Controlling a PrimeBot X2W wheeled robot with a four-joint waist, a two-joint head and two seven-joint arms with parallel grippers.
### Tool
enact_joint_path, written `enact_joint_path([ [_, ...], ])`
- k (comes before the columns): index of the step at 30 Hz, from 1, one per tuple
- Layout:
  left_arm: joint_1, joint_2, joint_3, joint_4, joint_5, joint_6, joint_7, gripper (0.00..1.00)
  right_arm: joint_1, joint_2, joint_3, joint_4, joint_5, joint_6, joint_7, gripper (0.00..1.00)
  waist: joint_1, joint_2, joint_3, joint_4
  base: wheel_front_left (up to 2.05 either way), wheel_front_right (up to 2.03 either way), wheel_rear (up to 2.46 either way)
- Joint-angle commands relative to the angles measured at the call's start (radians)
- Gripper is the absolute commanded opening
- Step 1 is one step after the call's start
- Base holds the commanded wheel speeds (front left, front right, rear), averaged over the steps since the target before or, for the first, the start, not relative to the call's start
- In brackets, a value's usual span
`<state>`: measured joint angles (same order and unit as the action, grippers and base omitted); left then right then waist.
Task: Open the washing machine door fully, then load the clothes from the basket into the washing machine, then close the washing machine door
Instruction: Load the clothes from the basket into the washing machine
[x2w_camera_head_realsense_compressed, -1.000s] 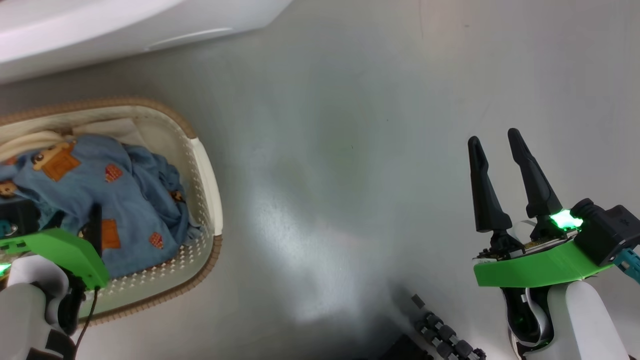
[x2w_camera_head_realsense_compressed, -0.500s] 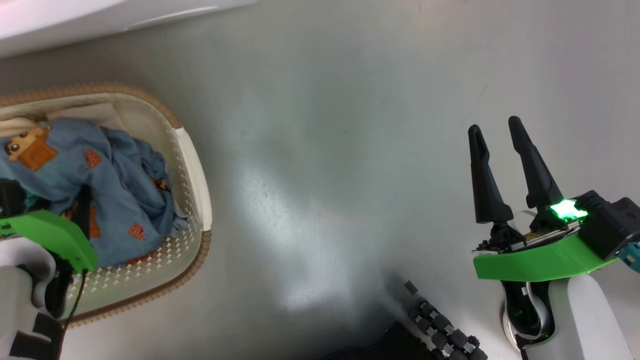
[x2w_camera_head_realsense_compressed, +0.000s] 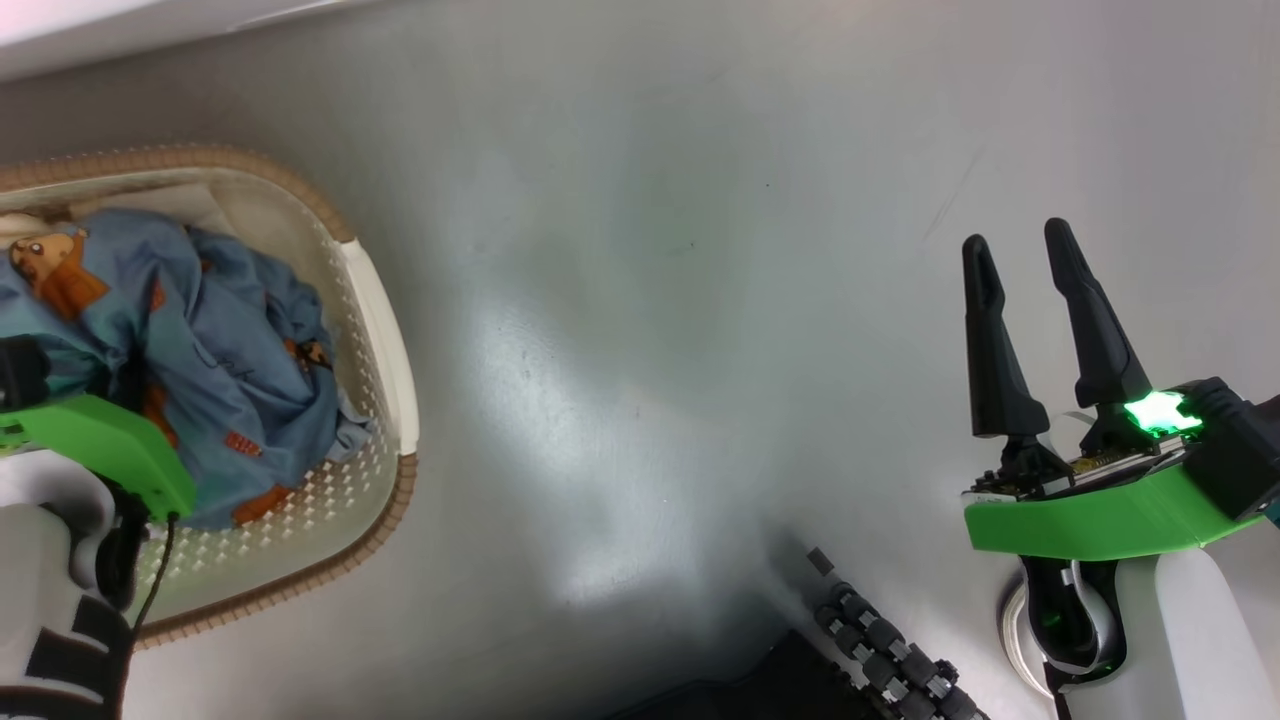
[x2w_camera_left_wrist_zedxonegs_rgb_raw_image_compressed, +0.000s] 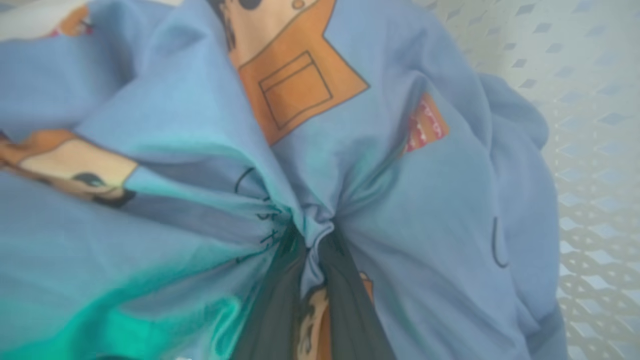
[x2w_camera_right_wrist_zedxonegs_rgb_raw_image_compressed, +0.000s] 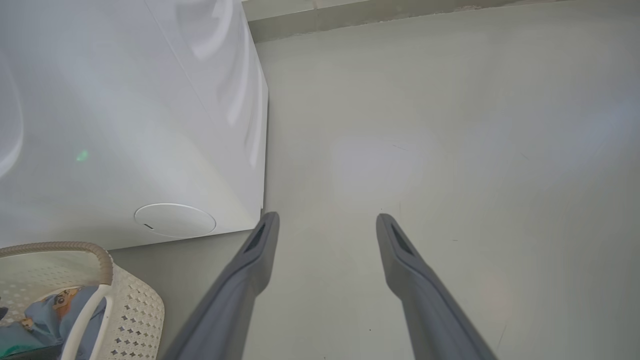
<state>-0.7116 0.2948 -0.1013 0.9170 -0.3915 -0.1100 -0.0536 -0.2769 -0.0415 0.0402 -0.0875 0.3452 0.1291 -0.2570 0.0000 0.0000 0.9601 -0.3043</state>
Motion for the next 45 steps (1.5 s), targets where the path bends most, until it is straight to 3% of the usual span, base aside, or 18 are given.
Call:
enact_joint_path([
  [1, 0.013, 0.015, 0.014, 0.013, 0.003, 0.002, -0.023, 0.00, 0.019, -0.009, 0.008, -0.024, -0.013, 0.002, -0.005, 1.00, 0.0000, 0.0000, -0.005, 0.009, 0.00, 0.00, 0.00],
  [11, 0.049, -0.035, 0.000, 0.041, -0.025, -0.011, -0.153, 0.00, 0.021, -0.009, -0.014, -0.018, -0.052, 0.002, -0.005, 1.00, 0.0000, 0.0000, -0.087, 0.073, 0.00, 0.00, 0.00],
  [18, 0.111, -0.088, -0.006, -0.020, -0.059, -0.018, -0.203, 0.00, 0.033, -0.009, -0.036, -0.015, -0.088, 0.002, -0.005, 1.00, 0.0000, 0.0000, -0.178, 0.138, 0.00, 0.00, 0.00],
  [32, 0.338, -0.170, 0.062, -0.330, -0.032, -0.019, -0.208, 0.00, 0.102, -0.009, -0.082, -0.005, -0.134, 0.002, -0.005, 1.00, 0.0000, 0.0000, -0.371, 0.232, 0.00, 0.00, 0.00],
  [45, 0.553, -0.230, 0.109, -0.586, 0.026, 0.006, -0.208, 0.00, 0.181, -0.009, -0.103, 0.013, -0.152, 0.002, -0.005, 1.00, 0.0000, 0.0000, -0.574, 0.285, 0.00, 0.00, 0.00],
])
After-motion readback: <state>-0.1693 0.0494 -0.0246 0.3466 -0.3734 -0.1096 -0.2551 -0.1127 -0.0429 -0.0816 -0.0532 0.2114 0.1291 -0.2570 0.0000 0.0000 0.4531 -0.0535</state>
